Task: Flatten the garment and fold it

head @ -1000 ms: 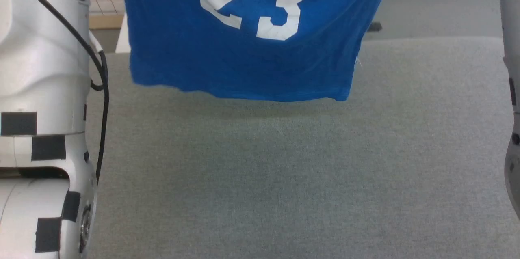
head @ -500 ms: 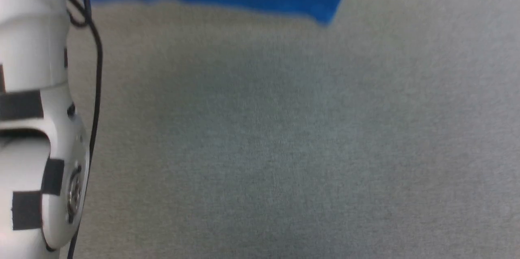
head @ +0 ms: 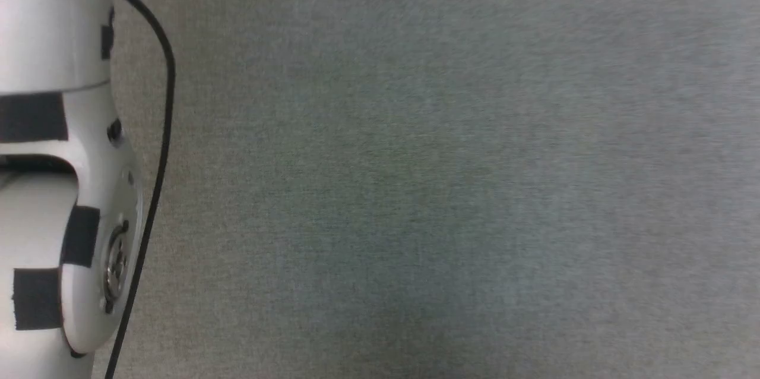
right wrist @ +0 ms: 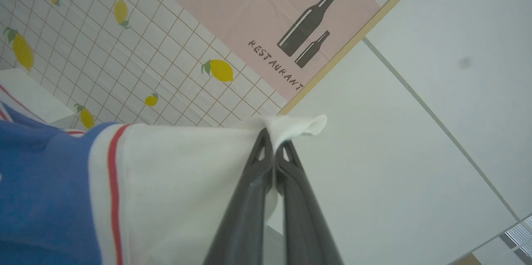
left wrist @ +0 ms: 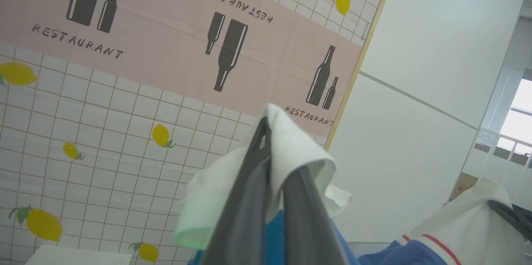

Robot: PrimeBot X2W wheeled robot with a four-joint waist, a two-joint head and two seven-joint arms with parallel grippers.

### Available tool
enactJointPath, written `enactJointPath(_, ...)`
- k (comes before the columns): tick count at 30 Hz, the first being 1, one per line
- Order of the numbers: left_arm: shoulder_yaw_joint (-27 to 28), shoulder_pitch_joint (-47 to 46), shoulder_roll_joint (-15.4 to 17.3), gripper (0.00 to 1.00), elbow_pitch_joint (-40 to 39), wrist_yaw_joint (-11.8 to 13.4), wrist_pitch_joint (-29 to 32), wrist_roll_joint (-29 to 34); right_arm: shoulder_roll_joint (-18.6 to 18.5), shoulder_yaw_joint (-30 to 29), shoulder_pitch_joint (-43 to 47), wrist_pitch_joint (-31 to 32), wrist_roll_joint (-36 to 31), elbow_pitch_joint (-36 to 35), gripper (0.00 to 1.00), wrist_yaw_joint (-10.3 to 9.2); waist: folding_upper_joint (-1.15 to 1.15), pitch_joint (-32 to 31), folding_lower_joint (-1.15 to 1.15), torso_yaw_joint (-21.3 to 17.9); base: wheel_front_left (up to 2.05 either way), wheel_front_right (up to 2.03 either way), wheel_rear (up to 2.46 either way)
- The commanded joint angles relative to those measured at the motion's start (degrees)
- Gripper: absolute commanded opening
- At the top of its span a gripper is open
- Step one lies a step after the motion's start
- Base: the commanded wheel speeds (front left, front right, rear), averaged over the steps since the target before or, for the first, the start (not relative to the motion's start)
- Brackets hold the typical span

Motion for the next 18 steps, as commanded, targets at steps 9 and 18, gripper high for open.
enactJointPath(9,-0.48,7.99,3.47,0.00,-1.05,-1.94,-1.35,-5.47,-3.35,1.73,3.69,-5.48,1.34,2.15,0.00,-0.10,0.00,4.70,-0.02,3.42,0.00,0.00,0.00)
enactJointPath(18,-2.70,27.61,7.79,0.00,-15.20,-2.07,4.24,-11.94,-9.28,2.19,18.47,-10.36,13.27,-6.22,0.00,-0.10,0.00,-0.57,-0.02,4.53,0.00,0.00,0.00)
